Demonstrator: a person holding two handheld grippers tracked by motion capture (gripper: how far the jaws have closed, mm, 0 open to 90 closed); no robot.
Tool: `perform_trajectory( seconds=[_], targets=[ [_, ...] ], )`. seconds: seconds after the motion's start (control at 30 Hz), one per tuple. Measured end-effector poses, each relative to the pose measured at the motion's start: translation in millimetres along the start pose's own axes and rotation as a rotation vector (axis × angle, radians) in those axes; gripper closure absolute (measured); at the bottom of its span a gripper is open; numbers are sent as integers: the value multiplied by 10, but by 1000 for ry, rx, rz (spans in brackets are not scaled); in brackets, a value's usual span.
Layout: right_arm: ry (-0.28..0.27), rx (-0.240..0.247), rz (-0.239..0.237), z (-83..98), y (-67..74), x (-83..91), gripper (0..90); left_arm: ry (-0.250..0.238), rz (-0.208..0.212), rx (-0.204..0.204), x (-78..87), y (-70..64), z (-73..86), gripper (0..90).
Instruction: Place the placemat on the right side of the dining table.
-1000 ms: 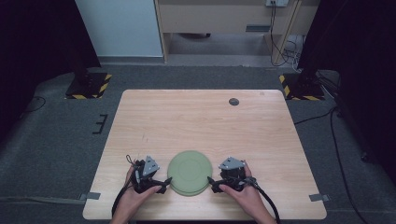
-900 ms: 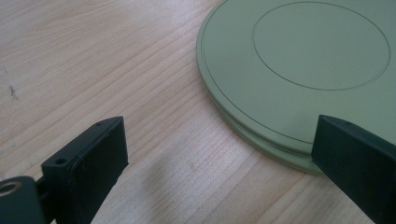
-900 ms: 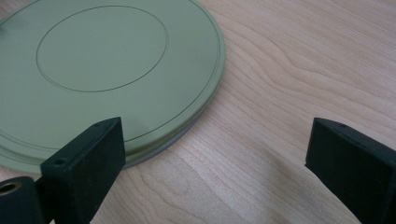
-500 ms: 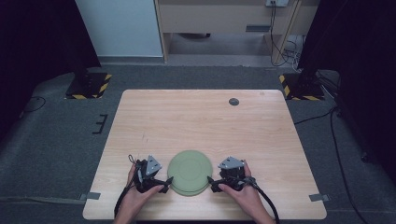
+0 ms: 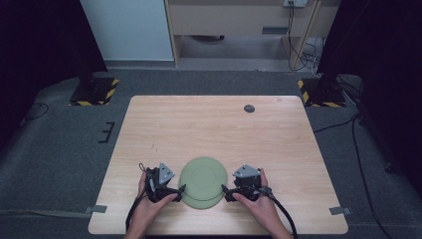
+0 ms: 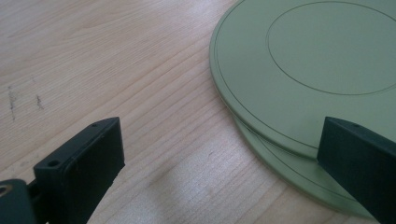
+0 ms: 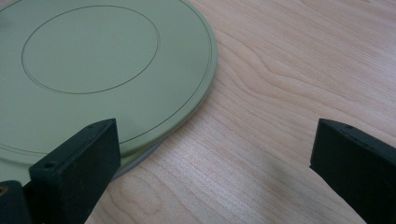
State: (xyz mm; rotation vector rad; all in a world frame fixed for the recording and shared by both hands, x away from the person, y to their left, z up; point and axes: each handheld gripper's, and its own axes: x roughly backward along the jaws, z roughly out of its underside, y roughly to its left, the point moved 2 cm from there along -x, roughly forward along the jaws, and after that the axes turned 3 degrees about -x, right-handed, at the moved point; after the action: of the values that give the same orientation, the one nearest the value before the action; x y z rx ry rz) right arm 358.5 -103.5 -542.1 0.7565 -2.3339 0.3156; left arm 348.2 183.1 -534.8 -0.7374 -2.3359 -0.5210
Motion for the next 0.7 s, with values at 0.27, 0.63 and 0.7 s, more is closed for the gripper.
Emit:
perform_trajectory(
  seconds=[0.27, 0.63, 0.7],
  targets=[
    [-10, -3, -17, 18, -2, 60, 46, -9, 6, 2, 63, 12, 39, 24],
    [0, 16, -16, 31, 52, 24, 36, 12, -7, -10, 2, -3, 40, 13],
    [3, 13, -18, 30, 47, 20, 27, 13, -5, -3, -4, 5, 41, 7]
  ],
)
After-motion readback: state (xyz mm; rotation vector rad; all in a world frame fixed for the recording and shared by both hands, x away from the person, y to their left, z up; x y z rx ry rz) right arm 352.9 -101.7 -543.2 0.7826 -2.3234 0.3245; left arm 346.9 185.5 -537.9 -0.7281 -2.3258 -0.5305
